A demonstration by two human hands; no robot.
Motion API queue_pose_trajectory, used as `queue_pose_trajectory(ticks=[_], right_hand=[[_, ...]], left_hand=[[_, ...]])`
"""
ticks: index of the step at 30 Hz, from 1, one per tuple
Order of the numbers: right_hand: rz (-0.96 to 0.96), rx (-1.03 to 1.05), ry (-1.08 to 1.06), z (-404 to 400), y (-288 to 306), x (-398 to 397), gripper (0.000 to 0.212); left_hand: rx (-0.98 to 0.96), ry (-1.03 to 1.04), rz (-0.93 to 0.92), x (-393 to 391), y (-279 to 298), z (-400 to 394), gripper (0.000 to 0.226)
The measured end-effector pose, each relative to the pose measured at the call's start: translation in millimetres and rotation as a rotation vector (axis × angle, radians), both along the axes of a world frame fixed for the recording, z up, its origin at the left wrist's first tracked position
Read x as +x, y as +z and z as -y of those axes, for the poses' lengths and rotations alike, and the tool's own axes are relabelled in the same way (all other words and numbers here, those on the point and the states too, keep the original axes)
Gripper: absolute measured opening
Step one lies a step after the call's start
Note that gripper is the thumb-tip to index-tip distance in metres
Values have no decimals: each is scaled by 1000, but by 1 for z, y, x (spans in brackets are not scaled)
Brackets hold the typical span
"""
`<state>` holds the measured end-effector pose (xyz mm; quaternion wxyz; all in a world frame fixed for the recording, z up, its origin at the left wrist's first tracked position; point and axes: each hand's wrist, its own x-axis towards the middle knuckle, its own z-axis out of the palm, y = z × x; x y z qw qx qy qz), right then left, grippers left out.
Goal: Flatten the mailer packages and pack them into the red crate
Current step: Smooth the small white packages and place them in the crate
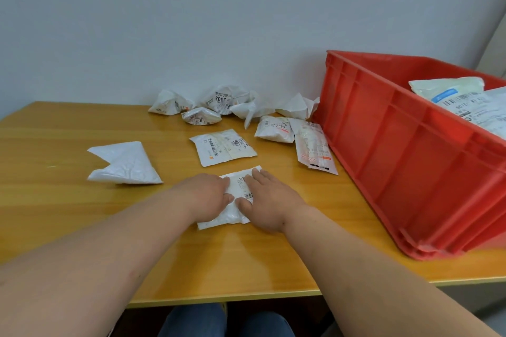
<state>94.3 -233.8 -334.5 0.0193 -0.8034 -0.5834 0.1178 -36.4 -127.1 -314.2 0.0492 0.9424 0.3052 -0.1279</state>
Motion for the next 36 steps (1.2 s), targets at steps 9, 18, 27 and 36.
queue_pose_trajectory(ticks=[9, 18, 27, 36], right_hand=[[0, -42, 9, -4, 0, -3, 61], [72, -20, 15, 0, -10, -5, 62], [-2, 31, -12, 3, -19, -5, 64], [104, 62, -45, 0, -3, -5, 59]], left_hand=[[-54, 12, -31, 1, -9, -2, 61], [-49, 23, -29, -5, -26, 9, 61], [-29, 24, -29, -9, -27, 18, 66], [-41, -40, -45, -9, -16, 5, 65]])
